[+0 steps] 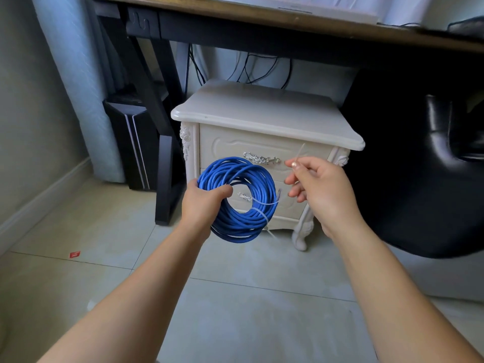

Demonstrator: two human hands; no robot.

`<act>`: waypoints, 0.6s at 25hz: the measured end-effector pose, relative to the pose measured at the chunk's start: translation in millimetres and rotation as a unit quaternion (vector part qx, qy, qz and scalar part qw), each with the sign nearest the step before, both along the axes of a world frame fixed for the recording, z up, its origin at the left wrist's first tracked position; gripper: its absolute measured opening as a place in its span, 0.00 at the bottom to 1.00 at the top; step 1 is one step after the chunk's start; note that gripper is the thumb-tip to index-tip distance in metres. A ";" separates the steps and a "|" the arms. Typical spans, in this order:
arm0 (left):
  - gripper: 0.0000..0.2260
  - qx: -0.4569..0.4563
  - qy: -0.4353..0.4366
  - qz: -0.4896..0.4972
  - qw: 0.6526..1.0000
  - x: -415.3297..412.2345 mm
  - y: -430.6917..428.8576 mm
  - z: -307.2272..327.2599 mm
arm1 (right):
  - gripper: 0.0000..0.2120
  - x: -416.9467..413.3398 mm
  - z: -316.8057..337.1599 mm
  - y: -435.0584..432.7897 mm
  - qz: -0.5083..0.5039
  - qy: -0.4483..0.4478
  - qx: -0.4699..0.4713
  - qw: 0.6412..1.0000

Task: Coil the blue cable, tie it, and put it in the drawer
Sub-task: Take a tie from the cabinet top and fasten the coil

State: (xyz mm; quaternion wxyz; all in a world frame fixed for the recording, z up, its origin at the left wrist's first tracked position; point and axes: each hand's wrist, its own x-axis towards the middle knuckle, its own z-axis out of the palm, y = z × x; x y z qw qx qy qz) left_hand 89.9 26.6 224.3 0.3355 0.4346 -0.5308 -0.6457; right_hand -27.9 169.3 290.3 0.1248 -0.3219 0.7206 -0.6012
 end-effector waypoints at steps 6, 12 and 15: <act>0.24 0.006 -0.012 -0.032 0.999 -7.4 15.5 2.6 | 0.13 9.5 -26.5 -11.4 0.014 0.023 0.004 1.000; 0.20 0.077 0.032 -0.124 0.989 -10.9 20.3 -2.5 | 0.08 19.9 -44.2 -19.4 0.086 0.093 -0.015 0.992; 0.15 0.109 0.055 -0.139 0.983 -9.9 17.6 -2.3 | 0.08 18.2 -45.3 -22.2 0.107 0.105 -0.006 0.989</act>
